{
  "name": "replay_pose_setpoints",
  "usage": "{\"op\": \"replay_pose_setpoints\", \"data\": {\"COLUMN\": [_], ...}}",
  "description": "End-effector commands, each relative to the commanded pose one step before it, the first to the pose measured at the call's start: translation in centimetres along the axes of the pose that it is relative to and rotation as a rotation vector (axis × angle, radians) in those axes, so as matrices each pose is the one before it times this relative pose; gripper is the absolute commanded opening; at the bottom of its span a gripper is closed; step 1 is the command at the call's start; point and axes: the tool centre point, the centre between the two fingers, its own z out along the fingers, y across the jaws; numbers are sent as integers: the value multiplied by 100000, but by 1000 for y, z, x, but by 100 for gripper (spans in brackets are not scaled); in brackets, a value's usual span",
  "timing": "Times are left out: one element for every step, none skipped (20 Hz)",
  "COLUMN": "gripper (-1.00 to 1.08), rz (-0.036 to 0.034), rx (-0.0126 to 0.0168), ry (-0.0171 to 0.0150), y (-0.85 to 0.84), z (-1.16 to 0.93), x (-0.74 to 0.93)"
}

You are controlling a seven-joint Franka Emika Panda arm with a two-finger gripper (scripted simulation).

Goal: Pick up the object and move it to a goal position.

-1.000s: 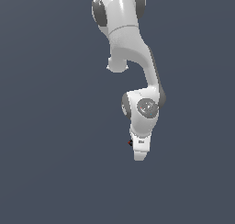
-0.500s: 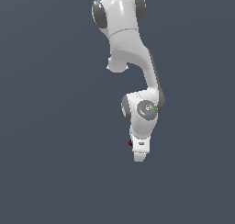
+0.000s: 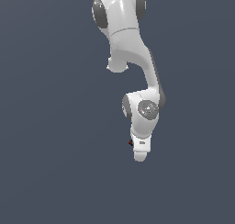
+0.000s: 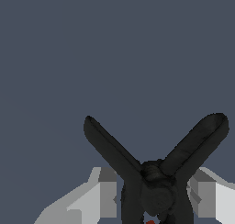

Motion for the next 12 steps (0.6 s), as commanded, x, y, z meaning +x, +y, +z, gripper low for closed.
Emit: {"op": "replay_pose_setpoints", "data": {"gripper": [-100,-100,-100,-100,-100,-100,-100,-100,-100,-100,-100,-100], "rz": [-159,0,0,0,0,0,0,0,0,0,23,0], "rx": [-50,0,0,0,0,0,0,0,0,0,-13,0], "ry": [61,0,0,0,0,0,0,0,0,0,41,0], "y": [-318,-213,-254,-280,-249,-208,-166,-122,-77,-31,13,9], "z": [-248,-144,-170,-187,-167,-144,-120,-97,-75,-51,-42,-5], "x": [820,473,558,613,549,473,399,326,254,181,81,21]}}
